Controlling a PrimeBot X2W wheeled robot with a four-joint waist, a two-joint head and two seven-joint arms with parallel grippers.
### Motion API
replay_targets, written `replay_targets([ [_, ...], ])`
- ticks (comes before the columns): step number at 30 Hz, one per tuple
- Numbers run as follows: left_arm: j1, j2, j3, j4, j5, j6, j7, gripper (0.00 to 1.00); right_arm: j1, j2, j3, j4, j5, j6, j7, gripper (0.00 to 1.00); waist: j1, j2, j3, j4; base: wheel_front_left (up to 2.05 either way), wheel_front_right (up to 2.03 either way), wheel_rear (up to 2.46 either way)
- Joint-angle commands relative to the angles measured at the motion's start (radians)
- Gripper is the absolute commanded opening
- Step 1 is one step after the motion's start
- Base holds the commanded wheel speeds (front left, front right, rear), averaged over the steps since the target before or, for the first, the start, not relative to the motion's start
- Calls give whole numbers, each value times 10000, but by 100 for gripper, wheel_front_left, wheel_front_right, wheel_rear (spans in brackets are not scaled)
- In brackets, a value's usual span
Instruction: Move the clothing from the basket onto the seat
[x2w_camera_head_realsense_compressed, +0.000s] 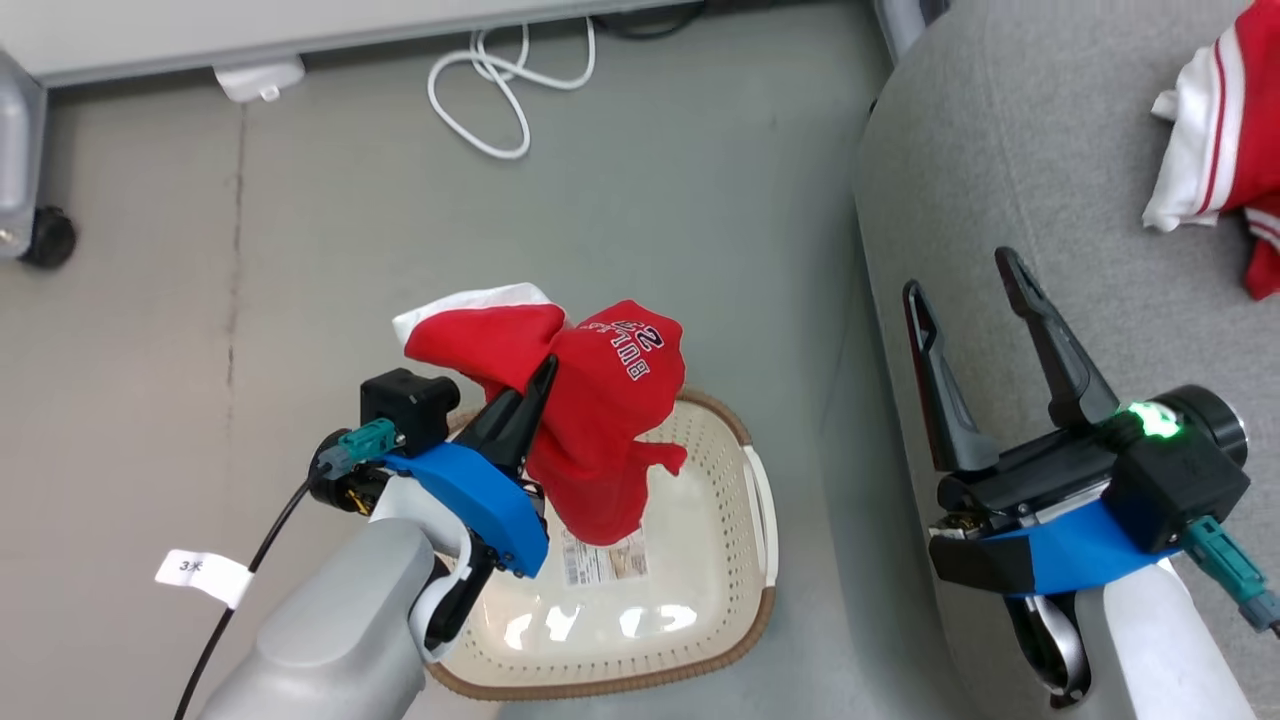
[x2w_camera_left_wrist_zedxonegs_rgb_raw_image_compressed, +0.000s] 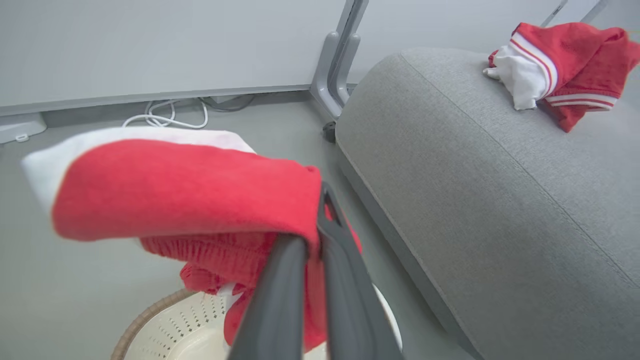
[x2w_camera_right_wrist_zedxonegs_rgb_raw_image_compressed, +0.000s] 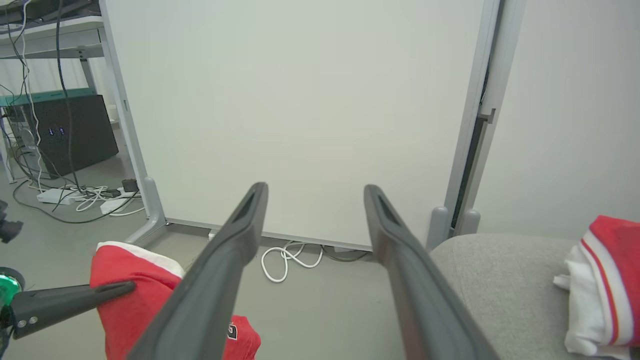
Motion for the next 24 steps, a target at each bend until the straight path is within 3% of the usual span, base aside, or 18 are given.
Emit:
replay_targets([
  [1,165,50,203,-207,303,-4,-51,0,182,-3,29,72,13,1,-5,100,2,-1,-316,-102,0,0,0],
  [8,845,-43,990,-1118,1574,-4,-51,0,701,39,65,302,101,1,-5,100,2,-1,-1382,53,0,0,0],
  [24,792,-198,1336,-2784,3056,-4,-51,0,1469,118,245,486,233,1,-5,100,2,-1,-2759,286,0,0,0],
])
